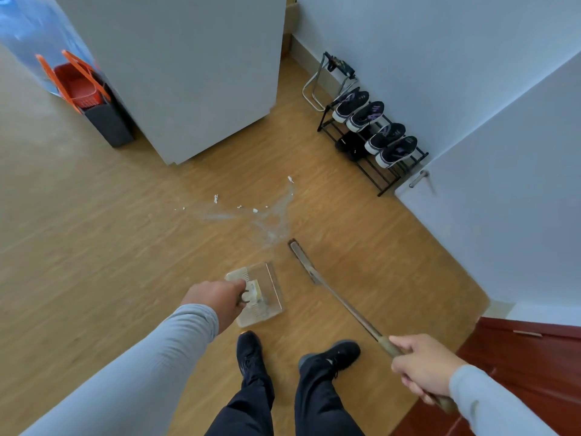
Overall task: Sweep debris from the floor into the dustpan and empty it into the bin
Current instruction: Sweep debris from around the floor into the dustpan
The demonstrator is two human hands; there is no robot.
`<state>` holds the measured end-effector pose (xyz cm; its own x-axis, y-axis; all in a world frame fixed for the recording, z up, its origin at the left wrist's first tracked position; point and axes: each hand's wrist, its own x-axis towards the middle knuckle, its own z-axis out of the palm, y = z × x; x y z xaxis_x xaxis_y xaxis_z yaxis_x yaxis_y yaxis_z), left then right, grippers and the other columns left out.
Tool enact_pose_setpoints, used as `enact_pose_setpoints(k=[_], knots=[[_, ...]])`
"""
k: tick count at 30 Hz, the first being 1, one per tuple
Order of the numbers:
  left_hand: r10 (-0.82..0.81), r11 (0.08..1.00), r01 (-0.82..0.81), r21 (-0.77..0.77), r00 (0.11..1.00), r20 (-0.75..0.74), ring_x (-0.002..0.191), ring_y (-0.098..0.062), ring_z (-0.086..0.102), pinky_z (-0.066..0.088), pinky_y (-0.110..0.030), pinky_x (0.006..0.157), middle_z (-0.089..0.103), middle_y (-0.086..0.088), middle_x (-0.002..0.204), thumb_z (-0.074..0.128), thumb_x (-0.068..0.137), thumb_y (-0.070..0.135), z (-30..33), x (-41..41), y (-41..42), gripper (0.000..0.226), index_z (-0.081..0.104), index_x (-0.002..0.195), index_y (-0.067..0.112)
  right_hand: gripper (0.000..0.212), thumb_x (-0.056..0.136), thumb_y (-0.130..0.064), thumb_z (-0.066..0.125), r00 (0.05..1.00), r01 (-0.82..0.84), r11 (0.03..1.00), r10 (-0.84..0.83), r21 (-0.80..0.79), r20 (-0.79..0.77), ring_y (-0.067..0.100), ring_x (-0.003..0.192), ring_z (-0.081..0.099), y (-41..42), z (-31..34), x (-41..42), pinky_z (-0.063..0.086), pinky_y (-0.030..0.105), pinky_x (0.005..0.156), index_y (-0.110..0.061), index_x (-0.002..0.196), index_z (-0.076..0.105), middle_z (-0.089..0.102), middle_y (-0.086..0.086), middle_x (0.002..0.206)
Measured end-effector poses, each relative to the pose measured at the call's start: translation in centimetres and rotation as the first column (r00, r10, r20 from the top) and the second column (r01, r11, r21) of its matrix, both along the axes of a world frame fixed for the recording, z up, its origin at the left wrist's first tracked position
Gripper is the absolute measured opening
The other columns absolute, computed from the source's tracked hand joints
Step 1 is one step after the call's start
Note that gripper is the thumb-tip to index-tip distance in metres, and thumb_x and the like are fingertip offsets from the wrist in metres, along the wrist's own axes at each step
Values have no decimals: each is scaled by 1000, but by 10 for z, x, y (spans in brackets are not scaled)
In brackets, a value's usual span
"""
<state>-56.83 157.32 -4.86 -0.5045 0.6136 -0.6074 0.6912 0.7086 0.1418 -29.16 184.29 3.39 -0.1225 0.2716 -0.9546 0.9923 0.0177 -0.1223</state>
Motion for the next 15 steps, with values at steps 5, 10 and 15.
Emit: enact_pose_setpoints(k=[5,10,15], knots=[[-1,1000,1,-8,1000,2,69,-18,62,45,-29,55,62,10,79,43,98,45,-1,-4,4,14,51,100,34,59,92,-6,46,943,-330,943,327,45,58,20,55,58,-53,-38,-48,52,25,52,-13,150,42,68,11,96],[4,1000,-4,0,1000,11,68,-17,63,46,-29,55,63,11,79,43,97,46,-4,-7,3,13,49,94,34,79,85,-9,52,974,-208,964,219,-164,53,14,39,46,-40,-21,-43,41,21,41,-24,158,26,58,5,57],[44,999,-44,-1,997,60,71,-17,62,47,-29,59,63,12,83,44,97,46,4,-9,-17,13,48,96,34,67,90,-3,59,994,113,972,-112,-205,14,16,44,41,16,32,-11,34,22,41,-18,153,39,58,13,67]])
